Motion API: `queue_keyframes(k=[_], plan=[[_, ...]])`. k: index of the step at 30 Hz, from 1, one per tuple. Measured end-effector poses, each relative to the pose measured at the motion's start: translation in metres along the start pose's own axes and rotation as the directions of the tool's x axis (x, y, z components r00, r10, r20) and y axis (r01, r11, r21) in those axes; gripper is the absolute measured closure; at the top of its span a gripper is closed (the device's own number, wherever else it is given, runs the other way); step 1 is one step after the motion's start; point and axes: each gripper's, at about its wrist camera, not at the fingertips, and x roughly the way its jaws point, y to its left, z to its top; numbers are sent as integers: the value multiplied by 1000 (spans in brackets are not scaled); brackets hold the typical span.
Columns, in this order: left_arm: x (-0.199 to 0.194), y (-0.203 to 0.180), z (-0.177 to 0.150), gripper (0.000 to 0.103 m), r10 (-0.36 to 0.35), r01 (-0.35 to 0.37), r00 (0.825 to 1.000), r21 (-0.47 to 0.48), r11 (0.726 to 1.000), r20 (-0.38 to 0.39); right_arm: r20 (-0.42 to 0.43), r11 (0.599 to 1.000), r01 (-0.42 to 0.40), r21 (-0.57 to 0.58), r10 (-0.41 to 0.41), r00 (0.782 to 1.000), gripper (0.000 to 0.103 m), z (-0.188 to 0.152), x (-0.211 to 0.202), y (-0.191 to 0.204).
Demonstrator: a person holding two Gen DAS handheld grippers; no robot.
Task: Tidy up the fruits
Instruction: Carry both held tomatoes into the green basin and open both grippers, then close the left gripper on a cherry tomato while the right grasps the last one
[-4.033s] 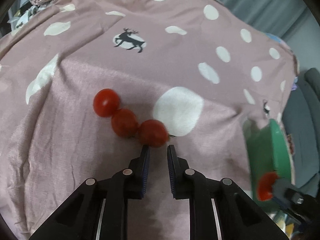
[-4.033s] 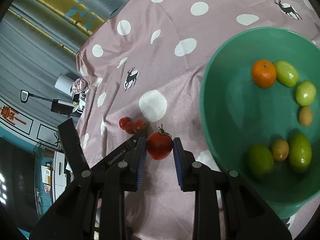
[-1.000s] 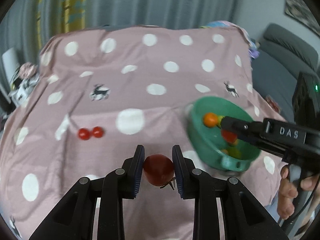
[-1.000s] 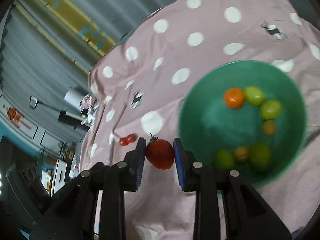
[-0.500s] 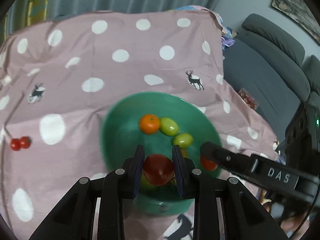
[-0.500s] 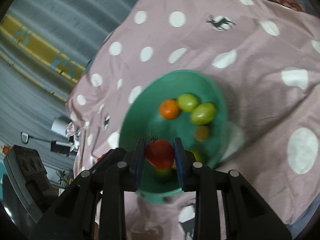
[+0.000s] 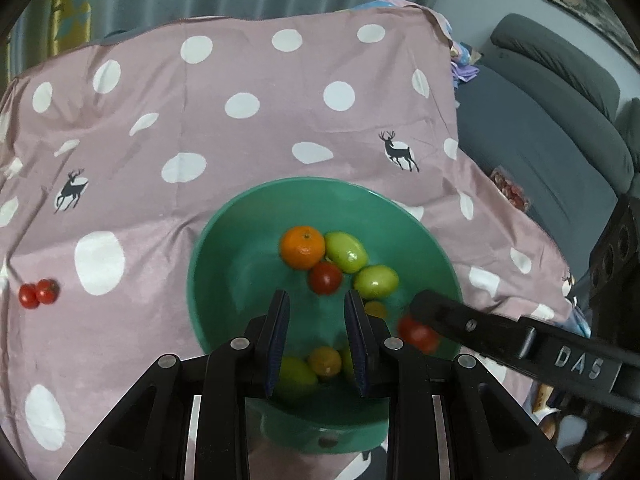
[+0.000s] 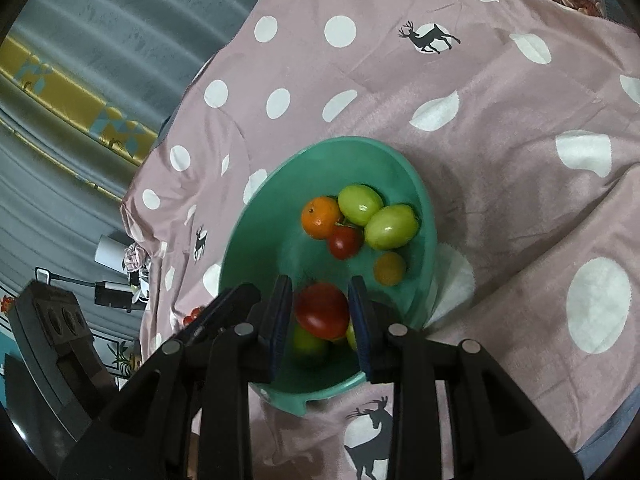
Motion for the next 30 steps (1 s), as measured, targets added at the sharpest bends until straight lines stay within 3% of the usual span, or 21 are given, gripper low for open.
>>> queue_keyframes(k=[2, 3, 6, 7, 10, 12, 17, 20, 22, 26, 28, 30], plan=[[-2, 5, 0, 74, 30, -30, 999, 4, 1000, -12, 4, 1000, -15, 0, 15, 1000, 71, 0, -2, 2], [-3, 10, 0, 66, 41, -41, 999, 0, 999, -23, 4, 1000, -15, -5, 15, 1000, 67, -1, -3, 5], [-6, 30, -1, 30, 67, -69, 996, -33, 997, -60, 2, 1000, -4, -16, 4, 1000, 56, -4, -2, 11], [-9, 39, -2, 25, 81, -83, 995, -46, 995, -55, -1, 1000, 0, -19, 0, 1000, 55, -5, -1, 14], [-25, 68, -5, 24, 130, -130, 991, -84, 988, -5, -6, 1000, -6, -24, 5, 1000, 37, -9, 4, 27], [-36, 91, -6, 23, 162, -162, 987, -104, 981, -7, -8, 1000, -23, -17, 23, 1000, 16, -13, 10, 37], [-57, 151, -7, 16, 205, -203, 979, -169, 964, -7, -69, 996, -73, -59, 68, 995, 8, -28, 38, 76], [-66, 193, -8, 16, 339, -327, 941, -225, 918, 18, -117, 992, -88, -93, 77, 990, 7, -39, 60, 97], [-70, 219, -11, 16, 394, -366, 918, -292, 884, 43, -133, 986, -78, -148, 58, 989, 7, -46, 72, 113], [-57, 258, -15, 16, 335, -320, 942, -327, 889, -12, -68, 949, 52, -311, -76, 995, 6, -57, 95, 145], [-53, 266, -15, 16, 322, -303, 947, -350, 886, -5, -30, 936, 102, -336, -119, 992, 6, -58, 100, 153], [-53, 273, -13, 16, 288, -264, 958, -387, 884, 5, -6, 917, 83, -390, -92, 996, 13, -59, 102, 166]])
